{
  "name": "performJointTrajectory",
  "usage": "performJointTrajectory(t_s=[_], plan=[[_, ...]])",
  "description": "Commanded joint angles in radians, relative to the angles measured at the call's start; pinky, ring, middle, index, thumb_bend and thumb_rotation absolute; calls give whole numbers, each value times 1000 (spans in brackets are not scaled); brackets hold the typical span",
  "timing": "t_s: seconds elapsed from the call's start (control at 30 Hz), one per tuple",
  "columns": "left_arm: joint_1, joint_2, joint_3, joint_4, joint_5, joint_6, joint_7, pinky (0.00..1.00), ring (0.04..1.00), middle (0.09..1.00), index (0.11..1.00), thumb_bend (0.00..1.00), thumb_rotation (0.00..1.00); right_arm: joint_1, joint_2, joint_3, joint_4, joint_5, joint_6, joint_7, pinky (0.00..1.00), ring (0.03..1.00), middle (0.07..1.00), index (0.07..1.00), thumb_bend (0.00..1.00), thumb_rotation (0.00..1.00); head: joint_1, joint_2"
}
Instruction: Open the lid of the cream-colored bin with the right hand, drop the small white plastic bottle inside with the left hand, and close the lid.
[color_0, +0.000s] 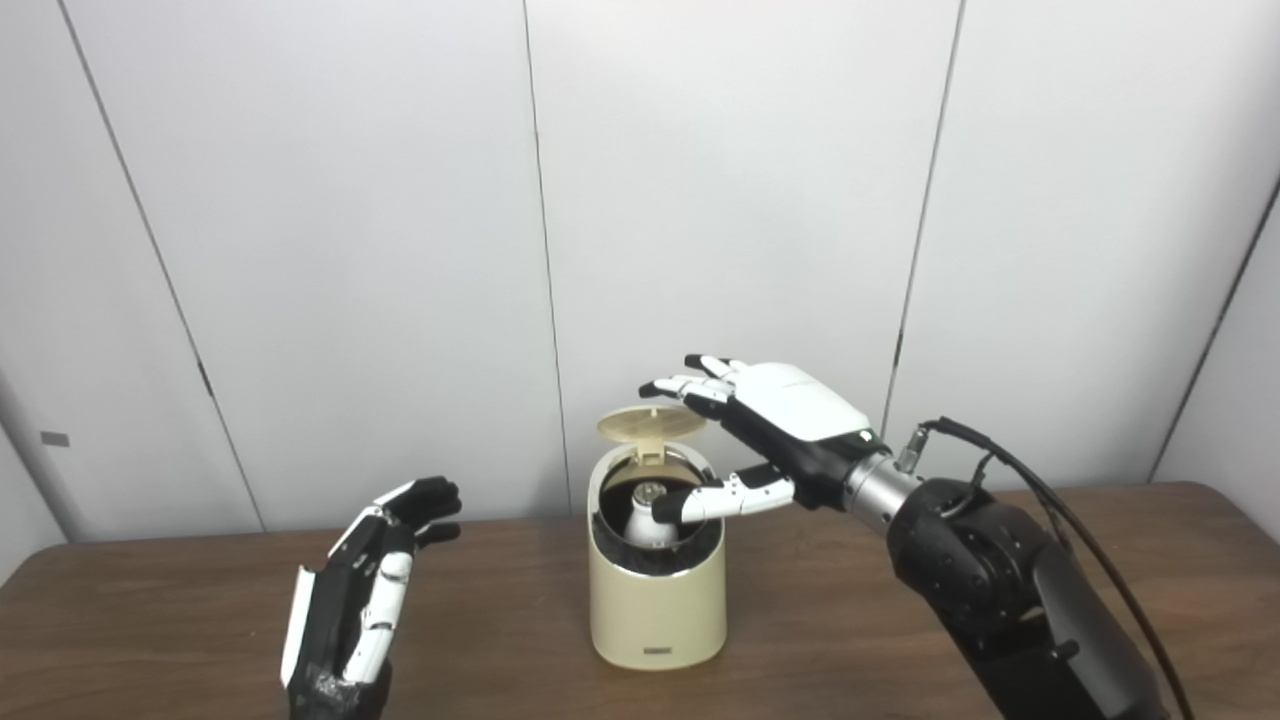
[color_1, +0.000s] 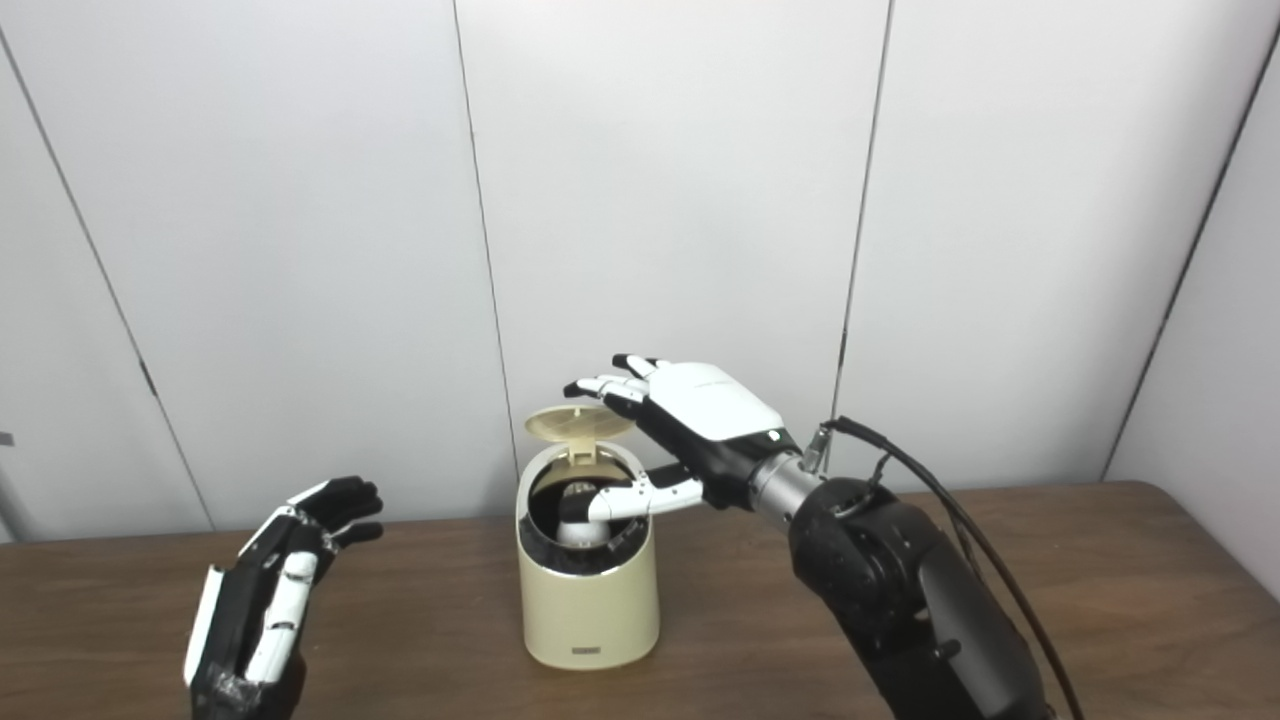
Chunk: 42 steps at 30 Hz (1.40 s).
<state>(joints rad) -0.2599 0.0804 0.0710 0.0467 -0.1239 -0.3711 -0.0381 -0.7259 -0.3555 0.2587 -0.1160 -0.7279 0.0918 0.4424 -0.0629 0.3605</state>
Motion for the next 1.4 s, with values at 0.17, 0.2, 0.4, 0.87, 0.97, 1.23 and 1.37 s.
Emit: performJointTrajectory(t_s=[0.17, 0.2, 0.4, 0.87, 0.97, 1.23, 1.37], plan=[[-30, -9, 9, -47, -6, -14, 5, 697, 752, 747, 716, 316, 612, -20, -13, -12, -87, -11, 18, 1, 1000, 989, 906, 877, 836, 967, -1, 8], [-29, -9, 9, -49, -4, -12, 5, 697, 751, 747, 716, 320, 616, -15, -14, -12, -94, -9, 21, 4, 1000, 989, 906, 877, 834, 968, -2, 8], [-30, -9, 11, -55, 14, -17, 7, 691, 748, 743, 715, 332, 651, 36, -17, -20, -147, 2, 47, 27, 1000, 997, 896, 879, 834, 981, 0, 19], [-6, -21, 10, -128, 65, 16, 35, 665, 729, 728, 706, 331, 711, 143, 1, -19, -167, 49, 75, 30, 1000, 989, 895, 876, 826, 940, 15, 57], [-4, -21, 9, -142, 69, 26, 36, 669, 732, 730, 707, 326, 723, 147, 4, -16, -167, 50, 80, 34, 1000, 991, 895, 877, 807, 931, 20, 68], [2, -26, 7, -180, 82, 52, 43, 663, 728, 731, 708, 326, 709, 179, 13, -14, -184, 70, 90, 45, 1000, 990, 888, 880, 802, 947, 25, 96], [3, -29, 9, -195, 72, 75, 42, 675, 729, 729, 706, 343, 695, 213, 14, -21, -192, 103, 100, 44, 1000, 985, 887, 885, 806, 952, 31, 107]])
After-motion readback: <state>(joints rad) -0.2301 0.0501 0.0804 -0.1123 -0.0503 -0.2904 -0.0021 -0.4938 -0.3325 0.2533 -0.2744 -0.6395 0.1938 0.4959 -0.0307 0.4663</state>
